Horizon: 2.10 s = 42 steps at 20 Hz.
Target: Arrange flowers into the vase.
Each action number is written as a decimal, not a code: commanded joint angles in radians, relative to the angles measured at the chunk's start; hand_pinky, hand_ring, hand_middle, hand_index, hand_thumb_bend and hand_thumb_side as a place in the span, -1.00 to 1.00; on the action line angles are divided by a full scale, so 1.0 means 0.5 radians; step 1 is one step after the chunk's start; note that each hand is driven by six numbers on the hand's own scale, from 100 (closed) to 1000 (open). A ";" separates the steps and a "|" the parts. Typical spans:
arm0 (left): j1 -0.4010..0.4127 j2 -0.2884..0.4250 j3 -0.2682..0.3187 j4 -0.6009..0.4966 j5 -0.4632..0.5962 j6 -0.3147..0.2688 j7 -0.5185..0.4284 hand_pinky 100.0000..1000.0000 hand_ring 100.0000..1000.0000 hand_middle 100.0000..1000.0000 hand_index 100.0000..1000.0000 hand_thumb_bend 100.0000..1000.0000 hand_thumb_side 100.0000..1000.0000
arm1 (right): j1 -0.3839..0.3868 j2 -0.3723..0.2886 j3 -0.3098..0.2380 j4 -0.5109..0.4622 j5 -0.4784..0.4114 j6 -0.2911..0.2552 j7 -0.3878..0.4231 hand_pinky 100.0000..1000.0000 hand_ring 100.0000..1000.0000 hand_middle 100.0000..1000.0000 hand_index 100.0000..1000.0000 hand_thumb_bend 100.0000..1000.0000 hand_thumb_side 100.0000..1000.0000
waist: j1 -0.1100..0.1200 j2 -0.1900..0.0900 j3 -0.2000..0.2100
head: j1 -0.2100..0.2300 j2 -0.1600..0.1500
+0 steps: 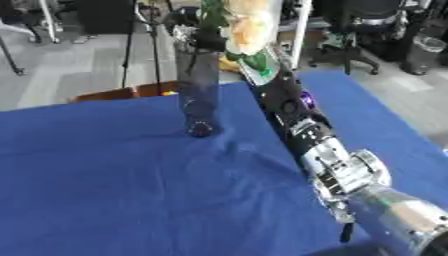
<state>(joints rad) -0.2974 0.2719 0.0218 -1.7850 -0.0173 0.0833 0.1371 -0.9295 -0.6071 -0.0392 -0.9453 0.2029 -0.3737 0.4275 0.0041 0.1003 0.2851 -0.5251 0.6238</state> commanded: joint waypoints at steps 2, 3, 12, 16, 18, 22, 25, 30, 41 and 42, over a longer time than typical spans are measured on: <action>-0.013 0.049 0.007 -0.022 -0.003 -0.005 -0.006 -0.12 -0.06 -0.11 0.29 -0.27 0.48 | -0.061 -0.101 -0.003 -0.001 0.124 -0.044 0.025 1.00 1.00 0.64 0.90 0.22 0.39 | -0.026 0.007 0.004 | -0.010 -0.018; -0.013 0.050 0.008 -0.022 -0.003 -0.005 -0.006 -0.12 -0.06 -0.11 0.29 -0.27 0.48 | -0.063 -0.109 -0.005 0.001 0.160 -0.047 0.022 1.00 1.00 0.67 0.91 0.23 0.40 | -0.027 0.007 0.004 | -0.011 -0.019; -0.012 0.057 0.012 -0.023 -0.006 -0.006 -0.004 -0.11 -0.06 -0.12 0.29 -0.27 0.48 | -0.081 -0.154 -0.039 0.085 0.401 -0.045 -0.033 1.00 1.00 0.70 0.96 0.27 0.54 | -0.044 0.009 0.005 | -0.025 -0.018; -0.013 0.059 0.014 -0.023 -0.007 -0.006 -0.003 -0.11 -0.06 -0.12 0.29 -0.27 0.48 | -0.086 -0.176 -0.054 0.147 0.434 -0.027 -0.024 1.00 1.00 0.69 0.96 0.27 0.58 | -0.051 0.008 0.009 | -0.030 -0.016; -0.013 0.059 0.014 -0.024 -0.007 -0.006 -0.003 -0.11 -0.06 -0.12 0.29 -0.27 0.48 | -0.087 -0.183 -0.059 0.173 0.453 -0.020 -0.018 1.00 1.00 0.69 0.96 0.26 0.58 | -0.054 0.009 0.010 | -0.032 -0.015; -0.012 0.061 0.012 -0.023 -0.007 -0.006 -0.006 -0.11 -0.06 -0.12 0.29 -0.27 0.48 | -0.087 -0.198 -0.071 0.224 0.494 -0.002 -0.015 1.00 1.00 0.69 0.96 0.26 0.58 | -0.060 0.009 0.011 | -0.039 -0.018; -0.012 0.061 0.013 -0.023 -0.006 -0.006 -0.006 -0.11 -0.06 -0.12 0.29 -0.27 0.48 | -0.089 -0.205 -0.077 0.257 0.527 0.002 -0.017 1.00 1.00 0.69 0.96 0.26 0.58 | -0.064 0.008 0.010 | -0.042 -0.018; -0.010 0.063 0.012 -0.022 -0.006 -0.007 -0.007 -0.11 -0.06 -0.12 0.29 -0.27 0.48 | -0.091 -0.224 -0.089 0.301 0.578 0.010 -0.032 1.00 1.00 0.70 0.97 0.28 0.58 | -0.071 0.008 0.008 | -0.048 -0.016; -0.008 0.066 0.013 -0.023 -0.006 -0.007 -0.009 -0.11 -0.07 -0.12 0.29 -0.27 0.48 | -0.097 -0.252 -0.098 0.343 0.634 0.008 -0.035 1.00 1.00 0.70 0.97 0.30 0.57 | -0.085 0.007 0.002 | -0.053 -0.017; -0.008 0.066 0.013 -0.023 -0.006 -0.007 -0.009 -0.11 -0.07 -0.12 0.29 -0.27 0.48 | -0.097 -0.252 -0.099 0.343 0.633 0.008 -0.035 1.00 1.00 0.70 0.97 0.30 0.57 | -0.085 0.007 0.002 | -0.053 -0.017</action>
<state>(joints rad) -0.2912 0.2810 0.0224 -1.7827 -0.0177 0.0813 0.1351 -0.9503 -0.6911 -0.0797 -0.7652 0.5169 -0.3671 0.4106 -0.0265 0.1021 0.2874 -0.5480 0.6234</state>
